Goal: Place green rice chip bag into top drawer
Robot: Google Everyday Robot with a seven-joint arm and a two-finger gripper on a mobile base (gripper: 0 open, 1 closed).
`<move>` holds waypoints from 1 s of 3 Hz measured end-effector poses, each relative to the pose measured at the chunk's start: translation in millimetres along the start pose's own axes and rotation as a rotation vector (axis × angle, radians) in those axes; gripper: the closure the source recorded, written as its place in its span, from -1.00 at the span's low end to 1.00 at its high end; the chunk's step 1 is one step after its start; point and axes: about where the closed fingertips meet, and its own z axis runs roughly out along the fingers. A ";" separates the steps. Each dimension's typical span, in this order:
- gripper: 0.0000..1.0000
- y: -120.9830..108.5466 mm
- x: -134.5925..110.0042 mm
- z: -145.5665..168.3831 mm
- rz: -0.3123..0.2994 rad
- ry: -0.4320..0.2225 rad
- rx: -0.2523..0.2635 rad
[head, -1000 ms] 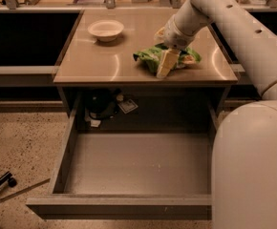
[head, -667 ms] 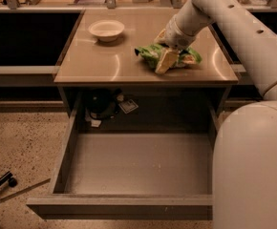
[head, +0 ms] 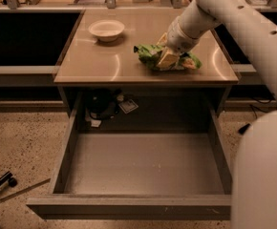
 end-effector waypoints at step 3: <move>1.00 171.4 -19.9 -60.3 0.073 -0.141 -0.098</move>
Offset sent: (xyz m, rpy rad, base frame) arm -0.2252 -0.0180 -0.0002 0.1492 0.1807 0.0328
